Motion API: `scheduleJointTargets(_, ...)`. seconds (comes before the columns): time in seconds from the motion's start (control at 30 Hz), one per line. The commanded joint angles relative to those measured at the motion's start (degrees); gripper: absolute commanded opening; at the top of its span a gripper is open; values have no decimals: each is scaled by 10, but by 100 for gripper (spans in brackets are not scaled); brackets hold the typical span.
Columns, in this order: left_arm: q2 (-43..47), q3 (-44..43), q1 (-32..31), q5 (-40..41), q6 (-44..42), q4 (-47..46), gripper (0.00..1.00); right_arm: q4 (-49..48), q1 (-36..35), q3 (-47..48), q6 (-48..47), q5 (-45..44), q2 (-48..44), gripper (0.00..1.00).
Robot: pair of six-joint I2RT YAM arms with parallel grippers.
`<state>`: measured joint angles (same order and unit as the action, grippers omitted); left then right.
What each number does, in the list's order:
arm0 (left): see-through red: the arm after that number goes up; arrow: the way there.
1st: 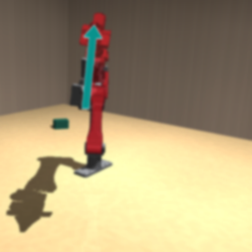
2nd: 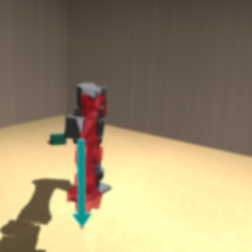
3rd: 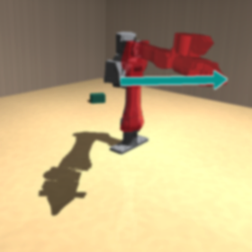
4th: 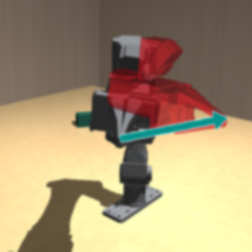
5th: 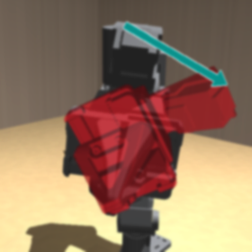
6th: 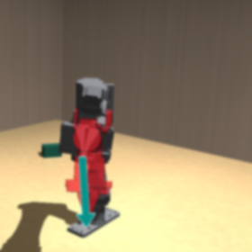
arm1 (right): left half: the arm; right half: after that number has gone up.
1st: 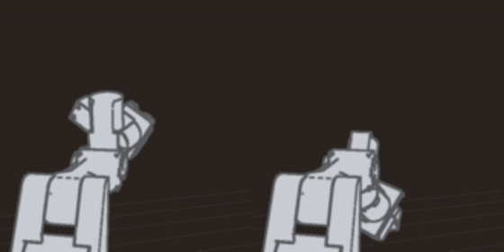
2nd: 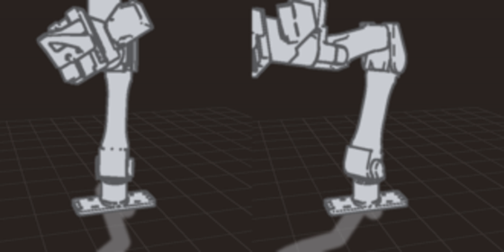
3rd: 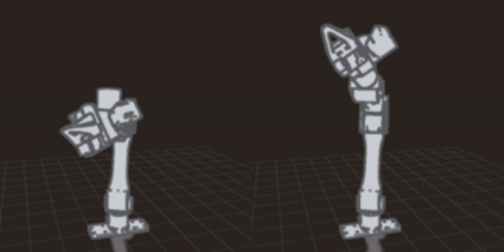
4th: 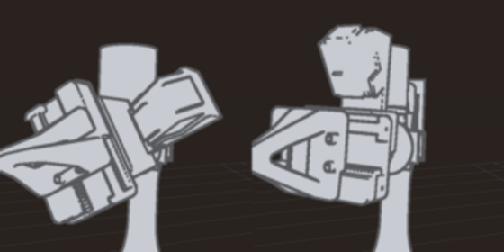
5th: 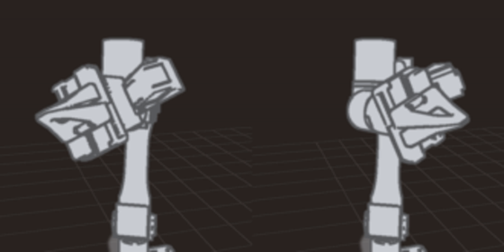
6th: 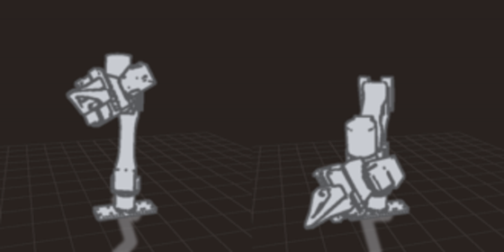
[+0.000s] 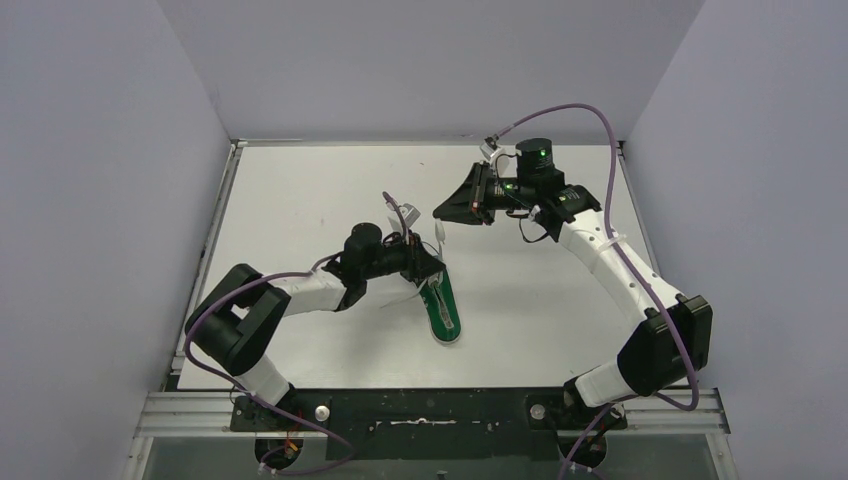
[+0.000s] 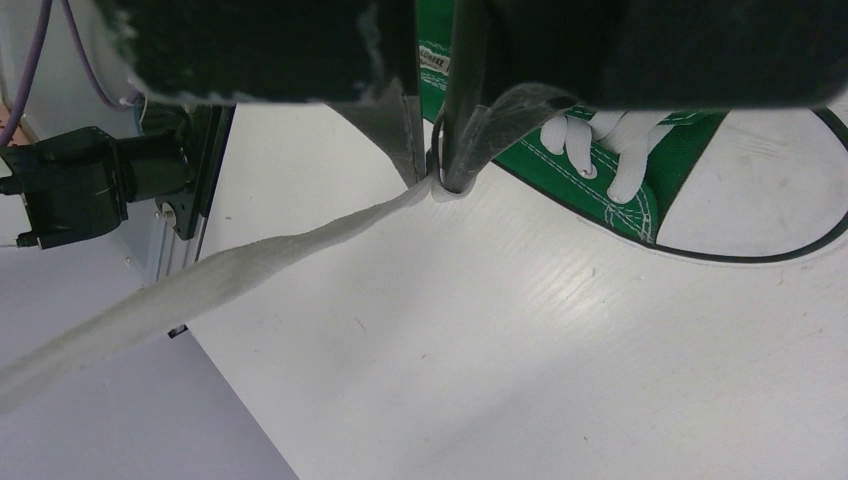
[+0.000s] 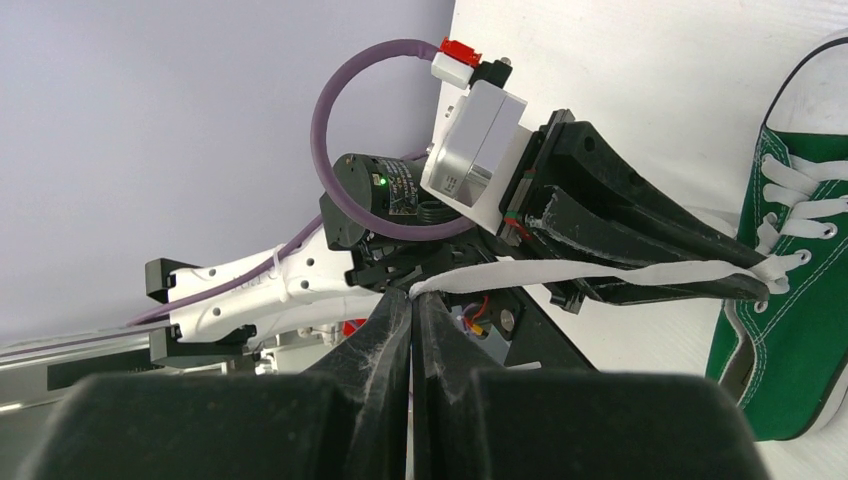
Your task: Tie the shoes
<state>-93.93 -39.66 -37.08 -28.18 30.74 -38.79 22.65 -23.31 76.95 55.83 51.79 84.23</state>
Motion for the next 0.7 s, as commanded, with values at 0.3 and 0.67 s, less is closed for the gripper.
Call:
scheduleJointTargets(0.3, 14, 3, 3, 17, 38, -28, 0, -74, 42, 51, -8, -25, 93, 0)
scheduleJointTargets(0.67, 13, 57, 7, 50, 80, -98, 0, -49, -60, 195, -80, -100, 323, 0)
